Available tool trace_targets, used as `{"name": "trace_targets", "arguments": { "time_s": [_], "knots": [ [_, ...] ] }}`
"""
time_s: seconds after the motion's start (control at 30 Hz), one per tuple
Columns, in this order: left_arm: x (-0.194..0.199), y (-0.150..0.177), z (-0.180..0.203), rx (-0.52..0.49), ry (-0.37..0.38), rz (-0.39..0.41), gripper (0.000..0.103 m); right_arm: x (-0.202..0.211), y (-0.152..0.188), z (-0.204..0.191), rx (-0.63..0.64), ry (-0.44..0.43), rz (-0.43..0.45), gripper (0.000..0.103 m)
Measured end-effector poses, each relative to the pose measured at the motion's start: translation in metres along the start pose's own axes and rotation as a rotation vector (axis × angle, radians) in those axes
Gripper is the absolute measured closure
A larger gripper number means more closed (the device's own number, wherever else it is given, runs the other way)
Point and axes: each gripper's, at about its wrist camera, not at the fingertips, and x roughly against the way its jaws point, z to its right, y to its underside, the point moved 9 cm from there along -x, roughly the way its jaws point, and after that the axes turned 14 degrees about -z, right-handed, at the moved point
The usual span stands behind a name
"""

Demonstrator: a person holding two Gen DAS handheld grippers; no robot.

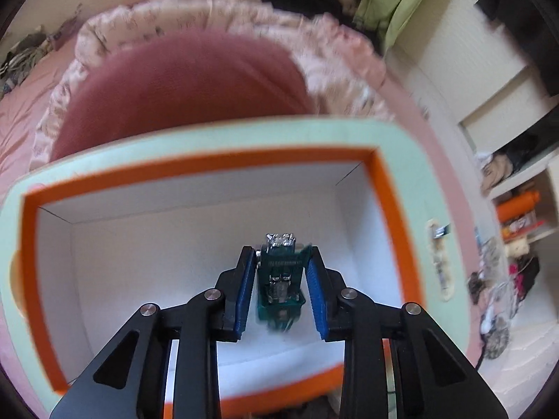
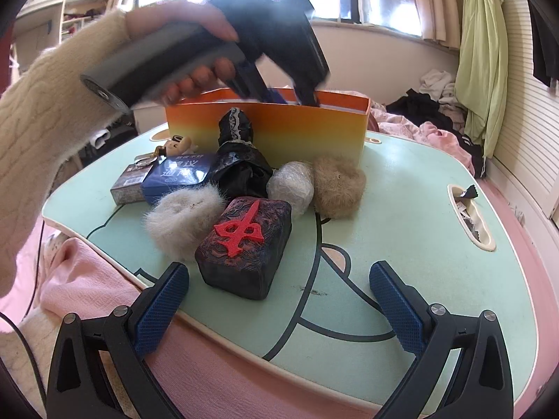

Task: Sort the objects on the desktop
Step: 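Lift the green trinket out and set it beside the plastic-wrapped ball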

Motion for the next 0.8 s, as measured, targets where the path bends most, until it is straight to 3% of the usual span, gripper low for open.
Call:
{"name": "trace_targets", "arguments": {
  "time_s": [0.13,0.27,0.43,0.67,0.8],
  "knots": [
    [0.054,0.025,0.024,-0.095,0.066,0.105,0.073,0.0,0.0,0.0,0.0,0.0,0.0,0.001],
    [0.076,0.054,0.04,-0.163,0.137,0.165,0.073,0.0,0.0,0.0,0.0,0.0,0.0,0.001],
    [0.066,0.085,0.045,-0.186,0.209,0.184,0.073,0.0,0.0,0.0,0.001,0.0,0.0,0.001],
    [0.026,0.12,0.03,-0.199,0.198,0.135,0.072,0.0,0.0,0.0,0.001,0.0,0.0,0.0],
    [0.04,0.142,0.006,-0.122,0.241,0.247,0.072,0.0,0.0,0.0,0.001,-0.001,0.0,0.0]
  ]
}}
